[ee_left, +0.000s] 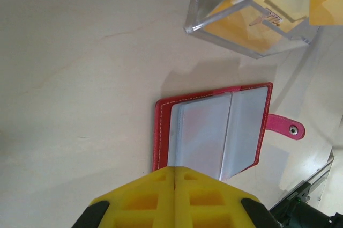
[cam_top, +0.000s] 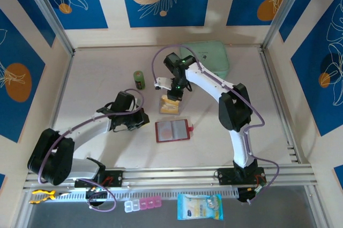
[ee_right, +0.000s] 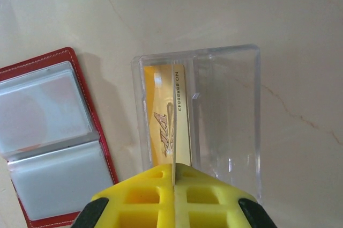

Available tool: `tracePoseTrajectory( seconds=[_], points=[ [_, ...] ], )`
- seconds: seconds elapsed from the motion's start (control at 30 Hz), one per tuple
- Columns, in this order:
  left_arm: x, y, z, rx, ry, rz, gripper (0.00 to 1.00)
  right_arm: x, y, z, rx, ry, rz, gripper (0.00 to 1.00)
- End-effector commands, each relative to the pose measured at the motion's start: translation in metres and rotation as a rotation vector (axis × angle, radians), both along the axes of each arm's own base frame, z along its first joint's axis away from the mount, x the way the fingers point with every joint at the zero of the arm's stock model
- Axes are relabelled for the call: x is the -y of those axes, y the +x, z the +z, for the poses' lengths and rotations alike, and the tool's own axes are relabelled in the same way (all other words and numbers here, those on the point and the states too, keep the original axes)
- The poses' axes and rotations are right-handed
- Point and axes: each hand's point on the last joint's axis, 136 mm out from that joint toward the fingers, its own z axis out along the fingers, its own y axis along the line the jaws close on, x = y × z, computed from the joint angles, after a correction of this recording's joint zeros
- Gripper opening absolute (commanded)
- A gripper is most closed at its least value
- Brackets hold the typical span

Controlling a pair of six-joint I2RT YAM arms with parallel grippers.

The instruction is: Take the credit cards out of the card holder

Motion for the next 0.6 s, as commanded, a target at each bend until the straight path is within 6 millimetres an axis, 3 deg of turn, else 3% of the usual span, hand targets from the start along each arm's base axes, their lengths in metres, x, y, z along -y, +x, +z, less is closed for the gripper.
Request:
tracePoseTrajectory(
  seconds=[0.0,0.43,0.57],
  points=[
    [-0.007,-0.007,-0.003,-0.034,0.003,-0.008,0.05,0.004,-0.002,-0.002,-0.031,-0.017,0.045,0.00],
    [-0.004,0.005,0.002,-0.051,-0.004,-0.008,0.05,0.004,-0.017,-0.037,-0.136,-0.033,0.108,0.00],
    [-0.003,0.009,0.004,-0.054,-0.004,-0.006,0.05,0.007,-0.011,-0.036,-0.134,-0.020,0.089,0.10]
  ],
)
